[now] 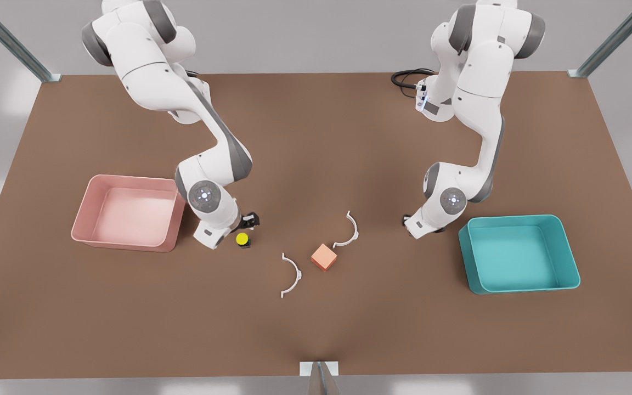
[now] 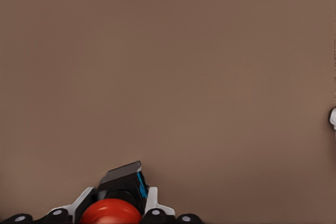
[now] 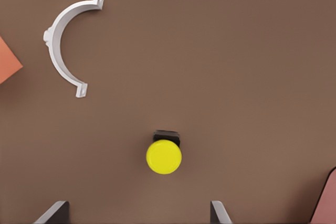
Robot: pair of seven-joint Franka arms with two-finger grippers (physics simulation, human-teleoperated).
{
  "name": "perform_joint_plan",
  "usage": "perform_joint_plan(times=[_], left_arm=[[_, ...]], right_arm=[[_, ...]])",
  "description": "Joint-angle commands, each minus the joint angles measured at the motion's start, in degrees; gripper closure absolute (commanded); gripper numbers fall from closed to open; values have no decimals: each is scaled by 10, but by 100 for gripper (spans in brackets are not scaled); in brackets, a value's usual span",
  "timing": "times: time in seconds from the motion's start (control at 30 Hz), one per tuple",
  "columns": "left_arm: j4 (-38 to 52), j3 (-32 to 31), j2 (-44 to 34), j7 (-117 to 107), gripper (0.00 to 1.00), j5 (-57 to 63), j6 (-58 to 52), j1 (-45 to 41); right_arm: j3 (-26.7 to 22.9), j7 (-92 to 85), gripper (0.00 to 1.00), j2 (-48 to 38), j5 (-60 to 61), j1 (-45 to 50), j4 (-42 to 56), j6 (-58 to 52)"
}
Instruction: Place the red button in the blue storage box with the left arm, and place the yellow button in the pink storage box with the right arm
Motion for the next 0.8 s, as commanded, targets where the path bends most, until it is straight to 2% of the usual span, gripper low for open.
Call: perform_joint_plan(times=[0.0,0.13,0.27,0.33,0.43,0.47,0.5,0.6,0.63,0.67,0.73,0.77], left_arm=[[1,0,0,52,41,0,21,0],[7,3,-31,62,43,0,-3,5],[44,5,-113,267,43,7,-173,127],[82,6,-109,397,43,7,-216,201],[141,6,-46,477,43,23,-214,240],[150,6,-32,484,32,24,-213,249],[155,6,-21,482,0,24,-211,249],[156,4,-9,396,0,21,-218,243],[180,4,-17,309,0,23,-242,222],[235,3,-28,174,0,23,-316,199],[317,1,-64,-38,0,22,-379,156],[346,0,-67,-66,0,22,-410,149]], right_arm=[[0,145,0,17,-2,5,3,70],[0,145,0,33,-2,9,-15,68],[0,145,0,37,-2,9,-60,114],[0,144,0,48,-3,8,-59,118],[0,143,0,63,-3,7,-60,140],[0,143,0,67,-3,7,-60,142],[0,141,0,74,-3,3,-60,154],[-1,140,0,81,-3,2,-80,189],[-1,140,0,81,-3,2,-83,192],[-1,140,2,83,-3,2,-87,192],[-1,140,14,83,-3,2,-102,216],[-1,140,19,86,-3,2,-102,218]])
